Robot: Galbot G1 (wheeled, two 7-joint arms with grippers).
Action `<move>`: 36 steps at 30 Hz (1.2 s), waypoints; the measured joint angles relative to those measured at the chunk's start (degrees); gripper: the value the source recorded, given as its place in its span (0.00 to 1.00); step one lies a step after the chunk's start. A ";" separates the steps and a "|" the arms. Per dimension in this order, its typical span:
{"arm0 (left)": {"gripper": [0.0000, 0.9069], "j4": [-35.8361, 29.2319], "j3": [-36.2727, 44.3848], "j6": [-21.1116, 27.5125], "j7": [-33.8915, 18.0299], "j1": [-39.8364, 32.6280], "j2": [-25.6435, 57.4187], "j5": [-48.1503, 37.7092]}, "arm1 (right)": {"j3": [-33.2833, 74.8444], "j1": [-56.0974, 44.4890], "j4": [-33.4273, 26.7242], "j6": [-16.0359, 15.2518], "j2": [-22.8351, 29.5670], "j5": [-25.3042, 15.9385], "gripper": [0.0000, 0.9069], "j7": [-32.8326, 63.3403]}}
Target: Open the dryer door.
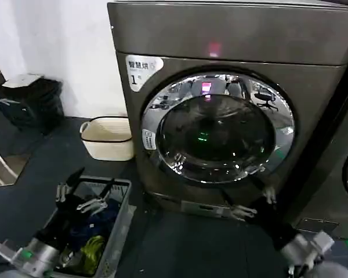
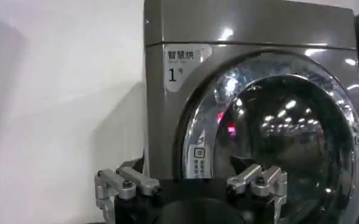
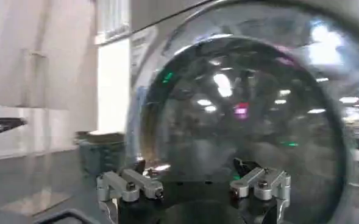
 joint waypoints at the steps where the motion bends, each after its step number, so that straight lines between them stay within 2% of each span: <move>1: 1.00 -0.04 0.01 0.00 0.02 0.03 0.00 0.05 | -0.81 1.27 -0.81 0.01 -1.03 0.86 1.00 -0.53; 8: 1.00 -0.24 0.30 -0.13 0.00 0.11 -0.14 0.73 | -6.33 8.80 -6.01 -2.61 -6.59 2.86 1.00 -1.21; 13: 1.00 0.40 0.93 -0.47 0.09 -0.34 -0.11 1.39 | -11.84 14.55 -9.93 -2.16 -8.60 2.66 1.00 -2.49; 22: 1.00 0.36 1.32 -0.54 0.12 -0.45 0.26 1.59 | -22.03 25.49 -16.23 0.44 -7.66 0.89 1.00 -4.51; 32: 1.00 1.15 1.35 -1.09 0.23 -0.25 -0.48 2.58 | -31.54 37.10 -24.71 0.75 -4.77 -0.77 1.00 -4.09; 36: 1.00 1.13 1.33 -1.15 0.25 -0.20 -0.74 2.98 | -34.34 40.76 -28.08 1.57 -2.92 -3.63 1.00 -4.01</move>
